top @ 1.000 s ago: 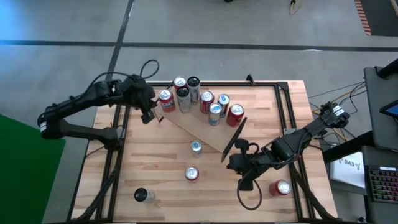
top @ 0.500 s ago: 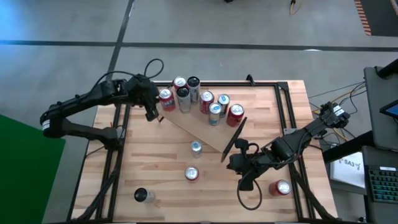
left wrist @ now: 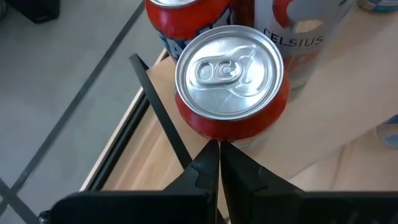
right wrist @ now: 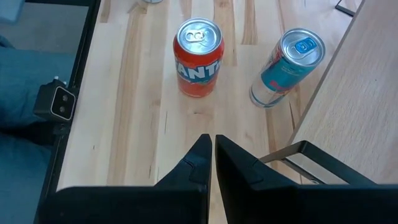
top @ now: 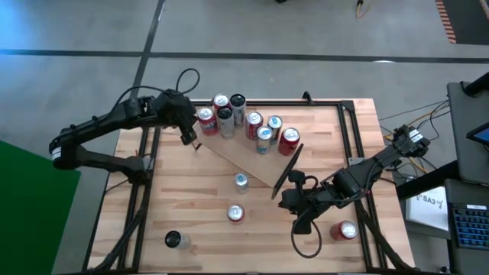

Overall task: Place canned beverage on shelf
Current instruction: Put the red soda can on the shelf, align with the other red soda can

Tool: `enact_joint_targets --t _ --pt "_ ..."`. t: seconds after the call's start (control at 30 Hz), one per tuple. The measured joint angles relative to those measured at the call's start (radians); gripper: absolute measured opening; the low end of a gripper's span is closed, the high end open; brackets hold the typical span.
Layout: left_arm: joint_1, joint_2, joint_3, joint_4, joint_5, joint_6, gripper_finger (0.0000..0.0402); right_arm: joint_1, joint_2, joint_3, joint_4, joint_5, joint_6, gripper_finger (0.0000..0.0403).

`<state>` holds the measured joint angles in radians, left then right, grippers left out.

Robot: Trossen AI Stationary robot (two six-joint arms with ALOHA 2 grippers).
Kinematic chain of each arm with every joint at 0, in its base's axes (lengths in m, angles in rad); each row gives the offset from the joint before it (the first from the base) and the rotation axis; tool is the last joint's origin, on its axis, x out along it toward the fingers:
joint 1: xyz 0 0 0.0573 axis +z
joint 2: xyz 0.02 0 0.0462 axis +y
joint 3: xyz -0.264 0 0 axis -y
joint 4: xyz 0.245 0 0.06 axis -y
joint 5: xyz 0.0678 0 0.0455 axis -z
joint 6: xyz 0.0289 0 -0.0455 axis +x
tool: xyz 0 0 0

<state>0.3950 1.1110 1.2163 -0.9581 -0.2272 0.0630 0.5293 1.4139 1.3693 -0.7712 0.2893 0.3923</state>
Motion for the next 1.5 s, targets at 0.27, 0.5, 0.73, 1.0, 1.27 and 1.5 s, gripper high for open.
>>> enact_joint_targets --t 0.27,0.5,0.73,1.0,1.27,1.5 --pt "0.000 0.000 0.000 0.052 0.000 0.014 0.0000 0.000 0.000 0.000 0.000 0.000 0.005 0.0012" --pt "0.008 0.000 0.004 0.079 -0.036 0.026 0.0000 0.000 0.000 0.000 0.000 0.000 0.002 0.0012" --pt "0.006 -0.015 0.075 -0.106 0.010 0.006 0.0000 0.000 0.000 0.000 0.001 0.000 0.000 0.0012" --pt "0.000 -0.039 0.003 -0.063 0.200 0.031 0.0000 0.000 0.000 0.000 0.001 0.000 -0.003 0.0012" --pt "0.000 -0.037 -0.088 0.081 0.188 0.033 0.0000 0.000 0.000 0.000 0.003 0.001 -0.001 0.0012" --pt "0.001 -0.037 -0.091 0.117 0.093 0.033 0.0000 0.000 0.000 0.000 0.015 0.002 -0.002 0.0012"
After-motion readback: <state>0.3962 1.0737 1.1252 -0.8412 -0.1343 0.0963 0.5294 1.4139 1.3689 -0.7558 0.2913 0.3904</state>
